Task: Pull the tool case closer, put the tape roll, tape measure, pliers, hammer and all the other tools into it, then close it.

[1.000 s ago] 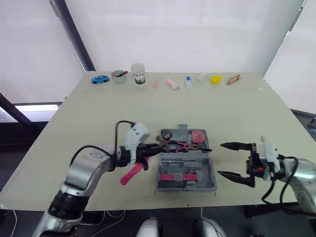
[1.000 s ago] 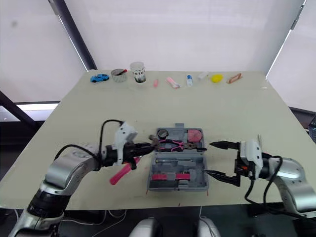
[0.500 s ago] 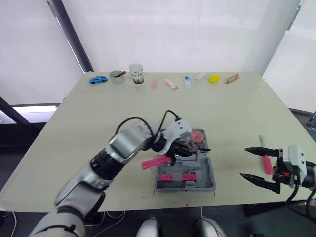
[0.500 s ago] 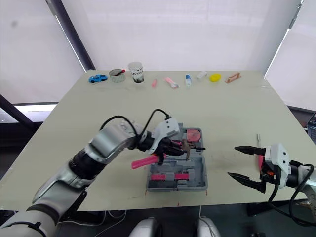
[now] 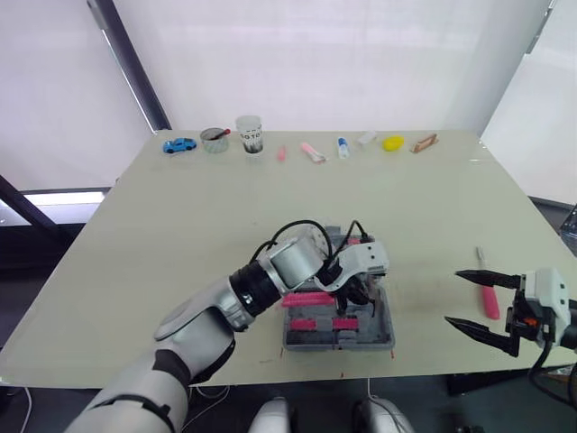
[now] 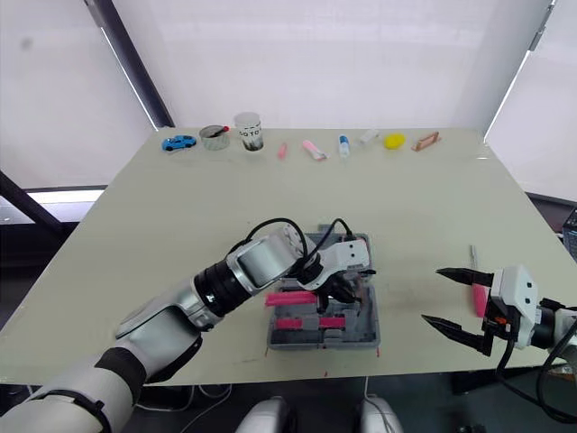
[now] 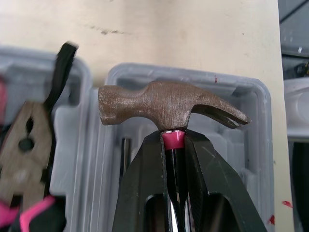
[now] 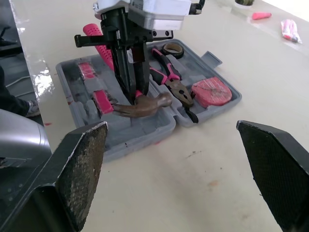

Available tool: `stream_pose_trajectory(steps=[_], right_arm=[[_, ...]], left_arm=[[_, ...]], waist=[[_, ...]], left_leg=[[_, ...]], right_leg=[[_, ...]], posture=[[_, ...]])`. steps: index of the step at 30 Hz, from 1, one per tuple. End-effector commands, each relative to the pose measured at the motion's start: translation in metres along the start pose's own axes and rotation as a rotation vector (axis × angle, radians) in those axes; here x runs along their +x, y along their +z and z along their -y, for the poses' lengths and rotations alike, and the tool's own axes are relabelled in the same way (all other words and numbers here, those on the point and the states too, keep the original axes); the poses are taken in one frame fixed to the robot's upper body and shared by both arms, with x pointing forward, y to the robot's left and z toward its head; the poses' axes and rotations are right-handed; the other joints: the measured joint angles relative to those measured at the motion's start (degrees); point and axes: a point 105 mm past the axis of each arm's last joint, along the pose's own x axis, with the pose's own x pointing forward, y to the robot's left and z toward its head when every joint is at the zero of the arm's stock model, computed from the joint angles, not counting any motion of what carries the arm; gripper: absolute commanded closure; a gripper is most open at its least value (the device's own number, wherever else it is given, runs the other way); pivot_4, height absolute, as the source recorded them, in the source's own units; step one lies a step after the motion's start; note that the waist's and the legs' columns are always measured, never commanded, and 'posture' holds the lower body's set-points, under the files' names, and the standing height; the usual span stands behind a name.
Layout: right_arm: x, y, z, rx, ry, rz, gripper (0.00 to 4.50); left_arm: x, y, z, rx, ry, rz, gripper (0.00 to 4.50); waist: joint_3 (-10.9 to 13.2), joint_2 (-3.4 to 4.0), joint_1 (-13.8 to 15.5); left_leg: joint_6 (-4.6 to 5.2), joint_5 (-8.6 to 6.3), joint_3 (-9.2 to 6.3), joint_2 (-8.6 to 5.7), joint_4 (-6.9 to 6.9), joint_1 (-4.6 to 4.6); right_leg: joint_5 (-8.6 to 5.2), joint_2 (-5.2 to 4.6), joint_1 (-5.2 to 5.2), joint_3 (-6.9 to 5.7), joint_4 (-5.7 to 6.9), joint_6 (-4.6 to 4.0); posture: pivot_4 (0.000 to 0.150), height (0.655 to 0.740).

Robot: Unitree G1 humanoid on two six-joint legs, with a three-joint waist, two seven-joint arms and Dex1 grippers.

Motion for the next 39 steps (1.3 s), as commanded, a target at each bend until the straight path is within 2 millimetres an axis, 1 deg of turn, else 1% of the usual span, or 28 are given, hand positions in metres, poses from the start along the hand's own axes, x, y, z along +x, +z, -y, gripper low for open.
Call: stream_pose_trajectory(steps=[1, 7, 14, 18, 24, 26, 27, 29, 31, 33, 35, 36, 37, 39], right_arm=[[-0.006, 0.012, 0.003, -0.045, -0.018, 0.005, 0.00], [-0.017, 0.011, 0.003, -0.027, -0.020, -0.011, 0.00], [-0.026, 0.010, 0.004, -0.021, -0.020, -0.037, 0.00], [-0.027, 0.010, 0.004, -0.021, -0.023, -0.043, 0.00], [-0.024, 0.009, 0.002, -0.018, -0.023, -0.042, 0.00], [-0.024, 0.008, 0.002, -0.018, -0.024, -0.041, 0.00], [-0.024, 0.008, 0.002, -0.017, -0.025, -0.041, 0.00], [-0.024, 0.008, 0.002, -0.017, -0.025, -0.041, 0.00], [-0.024, 0.007, 0.002, -0.015, -0.026, -0.040, 0.00], [-0.021, 0.006, 0.001, -0.011, -0.027, -0.035, 0.00], [-0.019, 0.004, 0.001, -0.007, -0.026, -0.029, 0.00], [-0.018, 0.004, 0.000, -0.006, -0.026, -0.026, 0.00], [-0.017, 0.003, 0.000, -0.005, -0.026, -0.024, 0.00], [-0.016, 0.003, 0.000, -0.004, -0.026, -0.022, 0.00]], left_arm=[[0.001, 0.009, 0.002, 0.075, 0.001, -0.006, 4.43], [0.010, 0.007, 0.005, 0.120, -0.020, -0.045, 4.43], [0.014, -0.001, 0.002, 0.139, -0.009, -0.085, 4.43], [0.016, -0.002, 0.001, 0.143, -0.005, -0.087, 4.43], [0.019, -0.002, 0.004, 0.144, -0.017, -0.085, 4.43], [0.018, 0.000, 0.001, 0.139, 0.001, -0.070, 3.38], [0.017, 0.002, 0.000, 0.141, 0.008, -0.061, 3.18], [0.012, 0.005, -0.002, 0.138, 0.023, -0.041, 2.22], [0.004, 0.006, -0.002, 0.140, 0.015, -0.021, 2.22], [-0.008, 0.007, -0.003, 0.115, 0.005, 0.028, 2.22], [-0.020, 0.011, -0.004, 0.100, 0.005, 0.124, 2.22], [-0.025, 0.015, -0.005, 0.120, 0.020, 0.203, 2.22], [-0.030, 0.015, -0.006, 0.124, 0.027, 0.260, 2.22], [-0.035, 0.010, -0.006, 0.110, 0.019, 0.295, 2.22]], waist=[[0.0, 0.00, -0.1], [0.0, 0.03, -0.1], [0.0, 0.03, -0.1], [0.0, 0.03, -0.1], [0.0, 0.05, -0.1], [0.0, 0.05, -0.1], [0.0, 0.05, 0.0], [0.0, 0.05, 0.0], [0.0, 0.06, -0.2], [0.0, 0.06, -0.3], [0.0, 0.09, -0.3], [0.0, 0.12, -0.2], [0.0, 0.14, -0.2], [0.0, 0.15, -0.1]], left_leg=[[0.00, 0.00, 0.00, 0.00, 0.00, 0.00], [0.00, 0.00, 0.01, 0.00, 0.00, 0.01], [0.00, 0.00, 0.02, 0.00, 0.01, 0.01], [0.00, 0.00, 0.01, 0.00, 0.01, 0.01], [0.00, 0.00, 0.01, 0.00, 0.02, 0.01], [0.00, 0.00, 0.01, 0.00, 0.02, 0.01], [0.00, 0.00, 0.01, 0.00, 0.02, 0.01], [0.00, 0.00, 0.02, 0.00, 0.03, 0.01], [0.00, 0.00, 0.00, 0.00, 0.02, 0.01], [0.00, 0.00, -0.01, 0.01, 0.02, 0.03], [0.00, 0.00, -0.01, 0.03, 0.02, 0.04], [0.00, 0.00, -0.01, 0.04, 0.01, 0.05], [0.00, 0.00, -0.01, 0.03, 0.02, 0.05], [0.00, 0.00, -0.01, 0.03, 0.02, 0.07]], right_leg=[[0.00, 0.00, 0.00, 0.01, 0.01, 0.00], [0.00, 0.00, 0.00, 0.02, 0.01, 0.00], [0.00, 0.00, 0.00, 0.02, 0.01, 0.00], [0.00, 0.00, 0.00, 0.01, 0.01, 0.00], [0.00, -0.01, 0.01, 0.02, 0.01, 0.00], [0.00, -0.01, 0.01, 0.01, 0.01, 0.00], [0.00, -0.01, 0.01, 0.02, 0.01, 0.00], [0.00, -0.01, 0.01, 0.02, 0.01, 0.01], [0.00, 0.00, 0.01, 0.01, 0.02, 0.00], [0.00, 0.01, 0.00, 0.02, 0.05, 0.00], [0.00, 0.02, 0.00, 0.02, 0.06, -0.01], [0.00, 0.02, 0.00, 0.02, 0.06, -0.01], [0.00, 0.01, 0.00, 0.01, 0.06, -0.01], [0.00, -0.01, 0.00, 0.05, 0.06, -0.01]], posture=[[0.150, 0.7400], [0.150, 0.7400], [0.150, 0.7400], [0.150, 0.7400], [0.150, 0.7400], [0.150, 0.7400], [0.150, 0.7400], [0.150, 0.7400], [0.150, 0.7400], [0.150, 0.7400], [0.150, 0.7400], [0.150, 0.7400], [0.150, 0.7400], [0.150, 0.7400]])
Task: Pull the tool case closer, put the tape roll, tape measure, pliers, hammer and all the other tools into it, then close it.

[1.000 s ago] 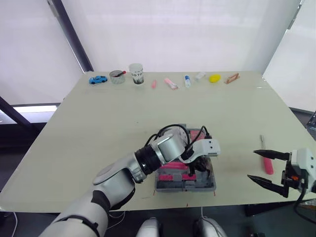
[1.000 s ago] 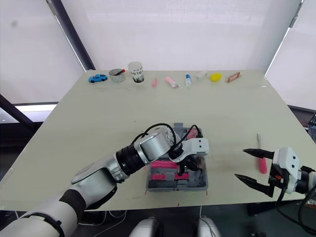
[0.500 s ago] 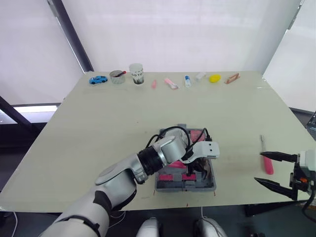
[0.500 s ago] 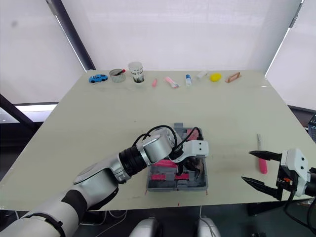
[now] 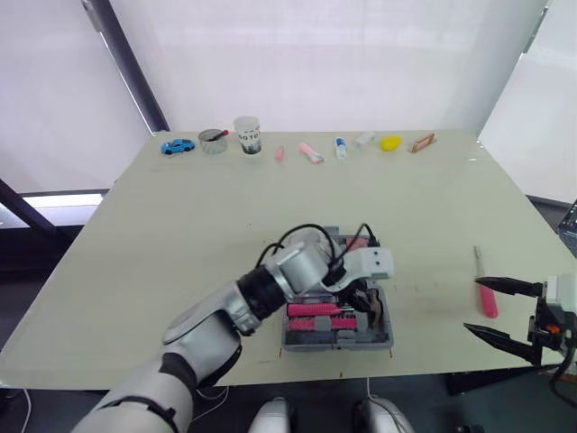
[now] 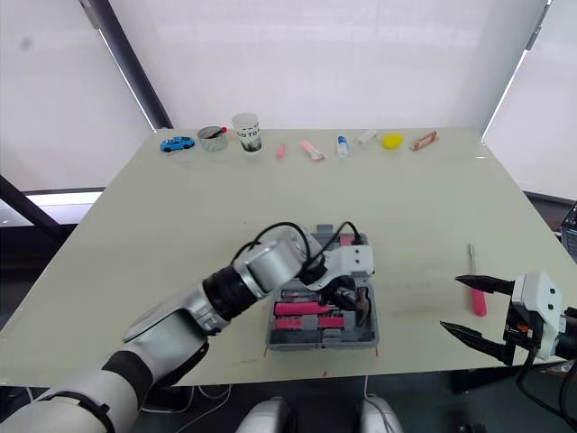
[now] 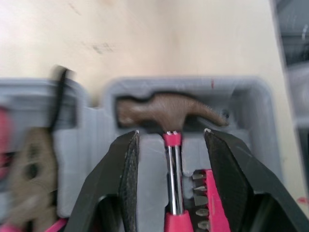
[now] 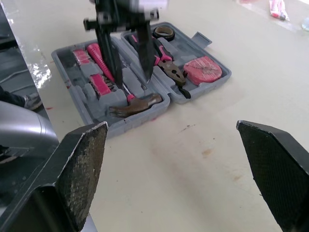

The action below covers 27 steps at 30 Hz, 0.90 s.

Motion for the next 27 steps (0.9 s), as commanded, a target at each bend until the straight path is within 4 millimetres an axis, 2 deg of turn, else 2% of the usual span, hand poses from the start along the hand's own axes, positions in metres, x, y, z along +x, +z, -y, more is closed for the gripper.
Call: stream_pose_trajectory(steps=[1, 4, 7, 11, 12, 20, 25, 27], right_arm=[[0.001, 0.008, 0.001, -0.043, -0.001, 0.022, 0.00], [0.003, 0.008, 0.001, -0.043, 0.000, 0.027, 0.00], [0.003, 0.007, 0.002, -0.042, 0.004, 0.027, 0.00], [0.003, 0.006, 0.004, -0.040, 0.010, 0.026, 0.00], [0.005, 0.006, 0.005, -0.040, 0.014, 0.027, 0.00], [0.009, 0.009, 0.011, -0.049, 0.049, 0.022, 0.00], [0.012, 0.011, 0.012, -0.053, 0.069, 0.022, 0.00], [0.013, 0.012, 0.011, -0.052, 0.081, 0.021, 0.00]], left_arm=[[-0.019, 0.008, 0.002, 0.028, -0.015, 0.147, 2.22], [-0.041, 0.002, 0.004, -0.064, -0.041, 0.300, 2.22], [-0.048, -0.021, 0.005, -0.092, -0.010, 0.323, 2.22], [-0.048, -0.039, 0.009, -0.125, 0.005, 0.340, 4.15], [-0.046, -0.045, 0.010, -0.135, 0.007, 0.338, 4.48], [-0.026, -0.065, 0.013, -0.158, 0.020, 0.311, 4.48], [-0.005, -0.092, 0.014, -0.155, 0.026, 0.166, 4.48], [0.004, -0.111, 0.021, -0.177, 0.001, 0.078, 4.48]], waist=[[0.0, 0.00, 0.1], [0.0, 0.01, 0.0], [0.0, 0.03, 0.0], [0.0, 0.03, 0.3], [0.0, 0.03, 0.4], [0.0, 0.03, 0.4], [0.0, 0.03, 0.4], [0.0, 0.05, 0.4]], left_leg=[[0.00, 0.00, 0.00, 0.00, 0.00, -0.01], [0.00, 0.00, 0.04, -0.01, 0.01, -0.01], [0.00, 0.00, 0.02, 0.00, 0.01, 0.00], [0.00, 0.00, 0.04, 0.00, 0.03, 0.01], [0.00, 0.00, 0.05, -0.01, 0.04, 0.01], [0.00, 0.00, 0.06, -0.02, 0.05, 0.01], [0.00, 0.00, 0.05, -0.02, 0.05, 0.02], [0.00, 0.00, 0.03, -0.02, 0.05, 0.02]], right_leg=[[0.00, 0.00, 0.00, 0.00, 0.00, 0.00], [0.01, 0.00, 0.00, -0.01, 0.00, 0.00], [0.00, 0.01, 0.00, -0.04, 0.03, -0.01], [0.01, 0.00, 0.01, -0.02, 0.04, 0.00], [0.01, -0.03, 0.02, -0.04, 0.04, 0.00], [0.02, -0.02, 0.02, -0.03, 0.05, 0.00], [0.02, -0.01, 0.02, -0.04, 0.06, 0.00], [0.02, 0.00, 0.03, -0.05, 0.06, -0.01]], posture=[[0.150, 0.7400], [0.150, 0.7400], [0.150, 0.7400], [0.150, 0.7400], [0.150, 0.7400], [0.150, 0.7400], [0.150, 0.7400], [0.150, 0.7400]])
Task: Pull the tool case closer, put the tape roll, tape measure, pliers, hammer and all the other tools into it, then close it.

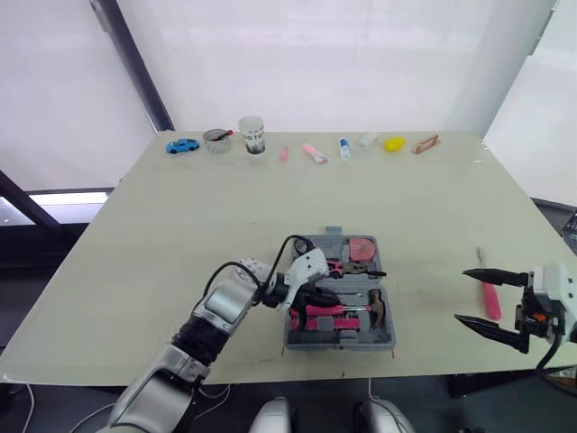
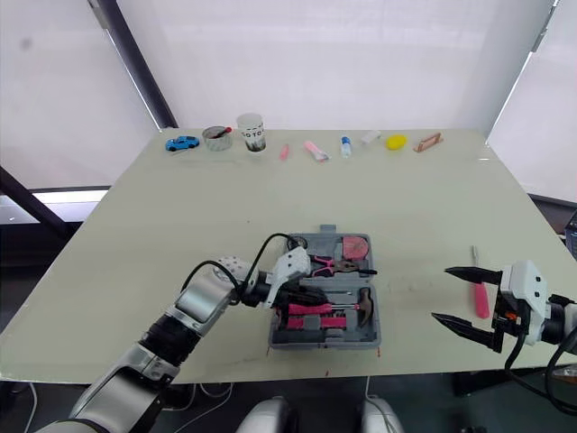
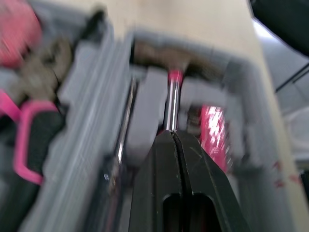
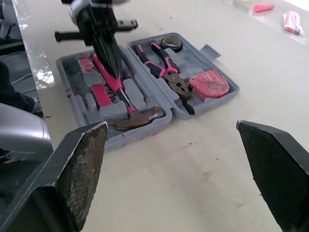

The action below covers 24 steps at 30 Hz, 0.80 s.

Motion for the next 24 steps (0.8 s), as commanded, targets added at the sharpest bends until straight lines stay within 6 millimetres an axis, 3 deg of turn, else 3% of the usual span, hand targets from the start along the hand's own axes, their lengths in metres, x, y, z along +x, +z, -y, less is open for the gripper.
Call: stream_pose_trajectory(steps=[1, 3, 6, 12, 19, 24], right_arm=[[0.001, 0.008, 0.001, -0.030, 0.029, -0.001, 0.00], [0.002, 0.008, 0.000, -0.025, 0.042, -0.005, 0.00], [0.003, 0.008, 0.000, -0.021, 0.055, -0.007, 0.00], [0.017, 0.008, 0.001, -0.024, 0.044, 0.023, 0.00], [0.045, 0.003, 0.008, 0.030, -0.085, 0.115, 0.00], [0.060, -0.011, 0.007, 0.034, -0.140, 0.132, 0.00]], left_arm=[[0.009, -0.038, 0.007, -0.021, -0.027, -0.176, 4.48], [0.010, -0.050, 0.011, -0.004, -0.035, -0.212, 4.48], [0.010, -0.046, 0.011, -0.007, -0.015, -0.163, 4.48], [-0.009, -0.008, 0.002, -0.060, 0.119, 0.113, 4.48], [-0.066, 0.016, -0.010, -0.162, 0.436, 0.449, 4.48], [-0.109, -0.002, -0.006, -0.234, 0.643, 0.514, 4.48]], waist=[[-0.1, 0.04, 0.0], [-0.2, 0.07, 0.0], [-0.6, 0.17, -0.1], [-0.6, 0.20, -0.5], [-0.6, 0.20, -0.3], [-0.6, 0.19, -0.3]], left_leg=[[0.00, 0.00, 0.02, 0.00, 0.00, 0.03], [0.00, 0.00, 0.03, 0.00, 0.00, 0.13], [0.00, 0.00, 0.04, 0.00, 0.00, 0.22], [0.00, 0.00, 0.01, 0.03, -0.02, 0.30], [0.00, 0.00, -0.13, 0.07, -0.02, 0.16], [0.00, 0.00, -0.12, 0.03, -0.03, 0.14]], right_leg=[[0.00, -0.01, 0.02, 0.01, 0.01, 0.00], [0.00, -0.01, 0.12, 0.03, 0.00, 0.01], [0.00, -0.01, 0.18, 0.04, 0.00, 0.00], [-0.01, 0.01, 0.20, 0.06, 0.05, -0.01], [0.01, -0.04, 0.03, 0.09, 0.11, -0.01], [0.01, -0.12, 0.04, 0.10, 0.05, 0.00]], posture=[[0.150, 0.7400], [0.150, 0.7400], [0.150, 0.7400], [0.150, 0.7400], [0.150, 0.7400], [0.150, 0.7400]])
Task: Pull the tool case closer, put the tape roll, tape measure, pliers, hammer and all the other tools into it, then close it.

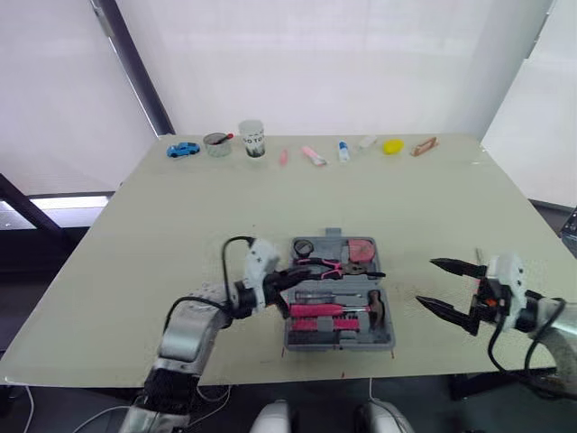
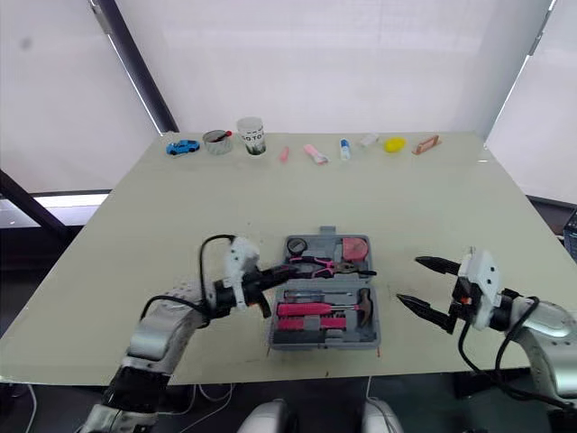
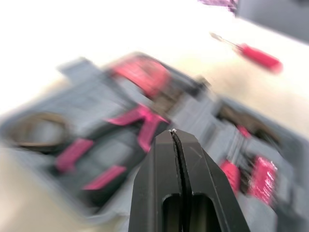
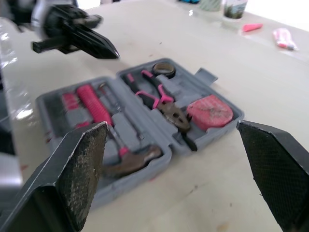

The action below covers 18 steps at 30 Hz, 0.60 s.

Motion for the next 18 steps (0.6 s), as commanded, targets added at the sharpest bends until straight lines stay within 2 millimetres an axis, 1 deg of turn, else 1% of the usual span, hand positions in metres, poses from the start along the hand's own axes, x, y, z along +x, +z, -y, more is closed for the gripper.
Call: stream_pose_trajectory(steps=[1, 3, 5, 7, 8, 10, 11, 12, 13, 15, 16, 18], right_arm=[[0.001, -0.004, 0.002, -0.056, -0.039, 0.007, 0.00], [0.001, -0.007, 0.004, -0.053, -0.063, 0.012, 0.00], [-0.002, -0.012, 0.006, -0.030, -0.072, 0.010, 0.00], [-0.016, -0.019, 0.009, 0.002, -0.074, -0.005, 0.00], [-0.023, -0.023, 0.010, 0.010, -0.085, -0.015, 0.00], [-0.033, -0.028, 0.012, 0.016, -0.106, -0.030, 0.00], [-0.036, -0.030, 0.013, 0.020, -0.109, -0.033, 0.00], [-0.044, -0.034, 0.014, 0.031, -0.135, -0.047, 0.00], [-0.061, -0.042, 0.017, 0.045, -0.181, -0.076, 0.00], [-0.087, -0.051, 0.017, 0.069, -0.245, -0.119, 0.00], [-0.095, -0.053, 0.017, 0.079, -0.261, -0.131, 0.00], [-0.108, -0.056, 0.016, 0.098, -0.301, -0.143, 0.00]], left_arm=[[-0.025, 0.013, -0.009, 0.009, 0.111, 0.076, 4.48], [-0.038, 0.010, -0.013, 0.019, 0.166, 0.084, 4.48], [-0.060, 0.004, -0.019, -0.011, 0.235, 0.103, 4.48], [-0.088, -0.008, -0.022, -0.066, 0.297, 0.110, 3.96], [-0.098, -0.014, -0.021, -0.083, 0.310, 0.099, 3.77], [-0.108, -0.021, -0.018, -0.094, 0.316, 0.082, 2.87], [-0.110, -0.023, -0.016, -0.095, 0.313, 0.078, 2.08], [-0.117, -0.027, -0.016, -0.103, 0.327, 0.069, 1.94], [-0.128, -0.036, -0.016, -0.117, 0.355, 0.048, 1.56], [-0.148, -0.050, -0.015, -0.142, 0.404, 0.018, 0.51], [-0.154, -0.055, -0.014, -0.150, 0.421, 0.009, 0.15], [-0.165, -0.062, -0.012, -0.169, 0.449, -0.006, 0.07]], waist=[[0.0, 0.00, 0.0], [0.0, 0.02, -0.1], [0.0, 0.01, -0.1], [0.0, 0.01, -0.2], [0.0, 0.01, -0.2], [0.0, -0.02, 0.0], [0.0, -0.02, 0.2], [0.0, -0.03, 0.3], [0.0, -0.03, 0.3], [0.0, -0.03, 0.3], [0.0, -0.04, 0.2], [0.0, -0.05, 0.0]], left_leg=[[0.00, 0.00, 0.01, 0.00, -0.01, 0.00], [0.00, 0.00, 0.03, 0.00, -0.02, 0.00], [0.00, 0.00, 0.06, 0.00, -0.01, 0.00], [0.00, 0.00, 0.08, 0.01, -0.02, 0.04], [0.00, 0.00, 0.07, 0.04, -0.03, 0.04], [0.00, 0.00, 0.08, 0.03, -0.09, 0.07], [0.00, 0.00, 0.13, 0.03, -0.09, 0.04], [0.00, 0.00, 0.17, 0.02, -0.09, 0.03], [0.00, 0.00, 0.20, 0.01, -0.05, 0.04], [-0.01, 0.00, 0.22, 0.02, -0.04, 0.11], [-0.01, 0.00, 0.22, 0.02, -0.05, 0.11], [0.00, -0.01, 0.27, 0.02, -0.14, 0.05]], right_leg=[[0.00, 0.01, 0.00, 0.00, -0.01, 0.00], [0.00, 0.01, -0.01, -0.01, 0.00, 0.00], [0.00, 0.01, -0.01, -0.01, 0.00, -0.01], [-0.01, 0.01, 0.00, 0.00, 0.01, -0.02], [-0.01, 0.01, 0.00, 0.00, 0.00, -0.02], [-0.02, 0.00, 0.00, 0.03, -0.03, -0.03], [-0.03, -0.01, 0.00, -0.02, -0.07, -0.04], [-0.06, -0.03, 0.00, -0.05, -0.07, -0.09], [-0.15, -0.03, 0.01, -0.06, -0.05, -0.25], [-0.16, -0.05, 0.06, -0.01, -0.05, -0.26], [-0.16, -0.05, 0.06, 0.00, -0.06, -0.26], [-0.17, -0.04, 0.02, 0.00, -0.17, -0.26]], posture=[[0.150, 0.7400], [0.150, 0.7400], [0.150, 0.7400], [0.150, 0.7400], [0.150, 0.7400], [0.150, 0.7400], [0.150, 0.7400], [0.150, 0.7400], [0.150, 0.7400], [0.150, 0.7400], [0.150, 0.7400], [0.150, 0.7400]])
